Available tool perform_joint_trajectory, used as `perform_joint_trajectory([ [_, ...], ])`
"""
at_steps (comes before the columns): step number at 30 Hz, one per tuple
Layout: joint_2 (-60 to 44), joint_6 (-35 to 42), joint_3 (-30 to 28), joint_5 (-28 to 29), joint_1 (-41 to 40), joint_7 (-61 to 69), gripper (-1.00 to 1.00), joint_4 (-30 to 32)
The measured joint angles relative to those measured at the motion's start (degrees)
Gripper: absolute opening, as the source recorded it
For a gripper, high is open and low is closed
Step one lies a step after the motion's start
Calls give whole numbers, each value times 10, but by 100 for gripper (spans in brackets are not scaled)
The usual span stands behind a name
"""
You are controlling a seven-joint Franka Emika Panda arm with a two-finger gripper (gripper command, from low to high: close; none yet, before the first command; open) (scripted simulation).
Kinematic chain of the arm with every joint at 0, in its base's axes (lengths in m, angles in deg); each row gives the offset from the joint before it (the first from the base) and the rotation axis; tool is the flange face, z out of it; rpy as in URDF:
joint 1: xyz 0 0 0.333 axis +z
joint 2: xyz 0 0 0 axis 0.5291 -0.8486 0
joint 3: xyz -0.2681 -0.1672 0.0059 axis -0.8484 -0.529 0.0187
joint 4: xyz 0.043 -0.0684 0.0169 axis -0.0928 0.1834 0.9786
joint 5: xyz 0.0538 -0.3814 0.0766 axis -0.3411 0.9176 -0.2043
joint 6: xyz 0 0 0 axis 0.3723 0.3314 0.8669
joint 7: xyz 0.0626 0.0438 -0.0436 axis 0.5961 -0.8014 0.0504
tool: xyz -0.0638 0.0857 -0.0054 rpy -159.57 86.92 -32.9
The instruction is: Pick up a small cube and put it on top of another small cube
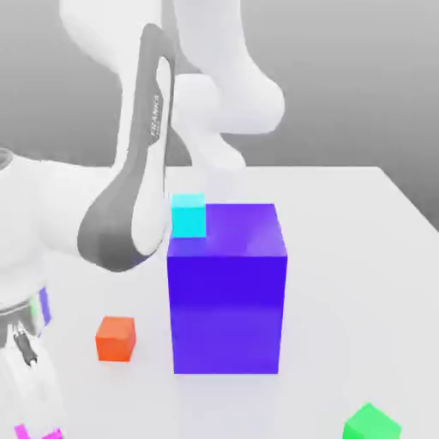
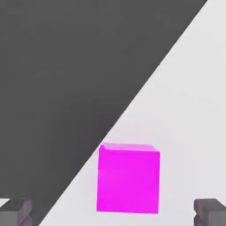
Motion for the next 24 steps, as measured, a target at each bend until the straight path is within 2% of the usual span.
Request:
perform_joint_trajectory([
  [1, -21, -15, 3, -4, -3, 2, 0, -5],
  [2, -40, -29, 6, -7, -5, 4, -100, -9],
  [8, -50, -37, 8, -8, -7, 4, -100, -11],
  [13, 23, 19, -1, 5, 3, -3, -100, 6],
  [24, 105, 47, 133, 85, 151, 87, -100, 60],
])
